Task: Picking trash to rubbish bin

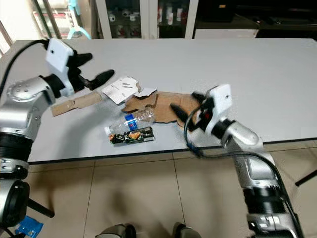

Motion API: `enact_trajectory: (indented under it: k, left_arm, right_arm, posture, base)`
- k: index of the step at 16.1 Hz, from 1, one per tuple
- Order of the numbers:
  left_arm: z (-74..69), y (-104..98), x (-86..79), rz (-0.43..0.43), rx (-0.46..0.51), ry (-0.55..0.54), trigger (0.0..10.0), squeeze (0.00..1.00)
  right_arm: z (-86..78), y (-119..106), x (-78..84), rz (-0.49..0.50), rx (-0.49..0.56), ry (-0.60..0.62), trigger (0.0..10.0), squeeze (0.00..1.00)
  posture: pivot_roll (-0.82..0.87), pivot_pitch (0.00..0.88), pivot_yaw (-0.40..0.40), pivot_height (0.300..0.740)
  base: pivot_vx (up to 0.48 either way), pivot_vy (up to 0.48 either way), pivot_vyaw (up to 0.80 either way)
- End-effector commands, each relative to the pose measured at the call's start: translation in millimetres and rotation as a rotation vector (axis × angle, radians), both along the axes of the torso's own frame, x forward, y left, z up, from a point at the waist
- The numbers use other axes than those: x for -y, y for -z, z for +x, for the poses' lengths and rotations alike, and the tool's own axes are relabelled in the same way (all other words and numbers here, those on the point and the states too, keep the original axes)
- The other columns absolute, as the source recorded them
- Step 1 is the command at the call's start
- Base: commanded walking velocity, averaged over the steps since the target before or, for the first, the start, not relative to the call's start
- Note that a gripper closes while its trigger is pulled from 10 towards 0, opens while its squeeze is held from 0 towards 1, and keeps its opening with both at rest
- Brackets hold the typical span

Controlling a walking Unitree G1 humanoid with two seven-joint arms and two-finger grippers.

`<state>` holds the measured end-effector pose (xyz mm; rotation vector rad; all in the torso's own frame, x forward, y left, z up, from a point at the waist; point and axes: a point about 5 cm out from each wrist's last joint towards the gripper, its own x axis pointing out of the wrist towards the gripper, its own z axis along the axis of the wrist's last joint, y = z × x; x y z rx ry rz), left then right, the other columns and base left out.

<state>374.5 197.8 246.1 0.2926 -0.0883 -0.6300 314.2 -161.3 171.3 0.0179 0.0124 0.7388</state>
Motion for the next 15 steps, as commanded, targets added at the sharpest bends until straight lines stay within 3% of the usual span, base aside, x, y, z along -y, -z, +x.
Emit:
enact_trajectory:
  k: [1,5,8,12,15]
  left_arm:
    - [-2.3,0.0,8.1,0.025,-0.012,0.061,10.0,0.00]
    - [-1.4,-6.7,18.7,0.121,-0.027,0.181,10.0,0.00]
    - [3.7,-19.7,31.2,0.182,-0.010,0.256,10.0,0.00]
    - [7.3,-25.4,36.1,0.168,-0.003,0.274,10.0,0.00]
    - [3.6,-17.6,41.1,0.168,-0.065,0.361,10.0,0.00]
  right_arm:
    - [-7.0,6.6,-3.4,-0.019,-0.040,-0.075,10.0,0.00]
    - [-19.6,18.4,-11.0,-0.048,-0.101,-0.193,10.0,0.00]
    - [-23.7,31.3,-11.3,-0.079,-0.138,-0.205,10.0,0.00]
    - [-26.2,31.7,-14.3,-0.061,-0.151,-0.211,10.0,0.00]
    - [-28.9,36.9,-15.9,-0.071,-0.171,-0.225,10.0,0.00]
  posture:
    - [-0.02,0.101,-0.013,0.740]
    - [-0.02,0.107,-0.008,0.740]
    - [-0.01,0.126,-0.001,0.740]
    - [-0.02,0.140,0.004,0.740]
    - [-0.02,0.147,0.005,0.740]
  base:
    - [0.000,0.000,0.00]
    - [0.000,0.000,0.00]
    - [0.000,0.000,0.00]
    - [0.000,0.000,0.00]
    - [0.000,0.000,0.00]
